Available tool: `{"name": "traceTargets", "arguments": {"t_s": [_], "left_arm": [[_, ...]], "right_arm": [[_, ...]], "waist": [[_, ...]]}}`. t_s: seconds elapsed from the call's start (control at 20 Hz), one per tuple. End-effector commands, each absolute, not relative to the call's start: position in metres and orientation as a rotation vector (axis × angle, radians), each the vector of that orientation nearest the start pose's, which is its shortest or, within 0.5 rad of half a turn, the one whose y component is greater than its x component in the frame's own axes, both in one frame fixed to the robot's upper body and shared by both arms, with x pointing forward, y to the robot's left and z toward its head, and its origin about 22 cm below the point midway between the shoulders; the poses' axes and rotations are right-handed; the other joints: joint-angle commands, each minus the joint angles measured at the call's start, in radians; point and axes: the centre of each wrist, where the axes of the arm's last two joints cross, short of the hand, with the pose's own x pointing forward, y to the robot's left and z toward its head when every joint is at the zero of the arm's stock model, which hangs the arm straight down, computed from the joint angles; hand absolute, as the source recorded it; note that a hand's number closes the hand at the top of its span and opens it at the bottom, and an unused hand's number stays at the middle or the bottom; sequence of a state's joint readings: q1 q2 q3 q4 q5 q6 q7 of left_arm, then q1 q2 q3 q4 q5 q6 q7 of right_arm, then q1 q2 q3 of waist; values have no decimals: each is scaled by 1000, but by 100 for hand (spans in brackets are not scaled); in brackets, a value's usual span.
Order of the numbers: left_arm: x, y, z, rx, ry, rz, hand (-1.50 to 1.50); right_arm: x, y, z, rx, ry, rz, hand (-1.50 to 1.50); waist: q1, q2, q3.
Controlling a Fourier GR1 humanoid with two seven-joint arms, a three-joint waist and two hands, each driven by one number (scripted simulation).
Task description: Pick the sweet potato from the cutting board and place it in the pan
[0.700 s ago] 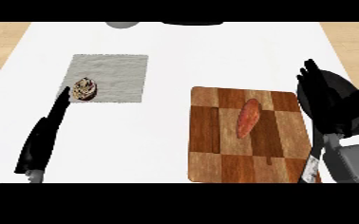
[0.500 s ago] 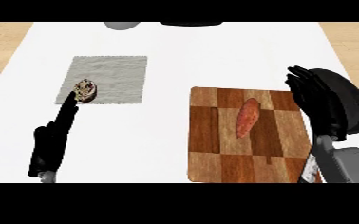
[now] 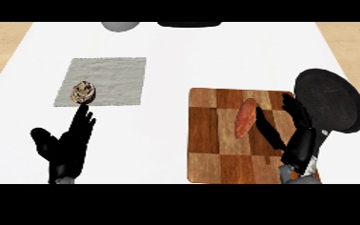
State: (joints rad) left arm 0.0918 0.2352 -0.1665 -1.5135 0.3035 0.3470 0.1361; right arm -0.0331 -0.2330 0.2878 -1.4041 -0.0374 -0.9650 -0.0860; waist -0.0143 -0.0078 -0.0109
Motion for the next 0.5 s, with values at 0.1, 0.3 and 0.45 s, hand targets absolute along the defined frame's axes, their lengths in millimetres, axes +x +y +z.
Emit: {"name": "traceTargets", "arguments": {"t_s": [0.1,0.3,0.45], "left_arm": [[214,242,-30,85,-1227,259,0],[217,247,-27,90,-1238,274,0],[215,236,-37,74,-1238,260,0]], "right_arm": [[197,-160,-76,-1056,-1469,-299,-150],[201,-165,-84,-1134,-1387,-331,-150],[209,-179,-87,-1130,-1305,-298,-150]], "waist": [[12,7,0],[17,10,0],[14,13,-2]]}}
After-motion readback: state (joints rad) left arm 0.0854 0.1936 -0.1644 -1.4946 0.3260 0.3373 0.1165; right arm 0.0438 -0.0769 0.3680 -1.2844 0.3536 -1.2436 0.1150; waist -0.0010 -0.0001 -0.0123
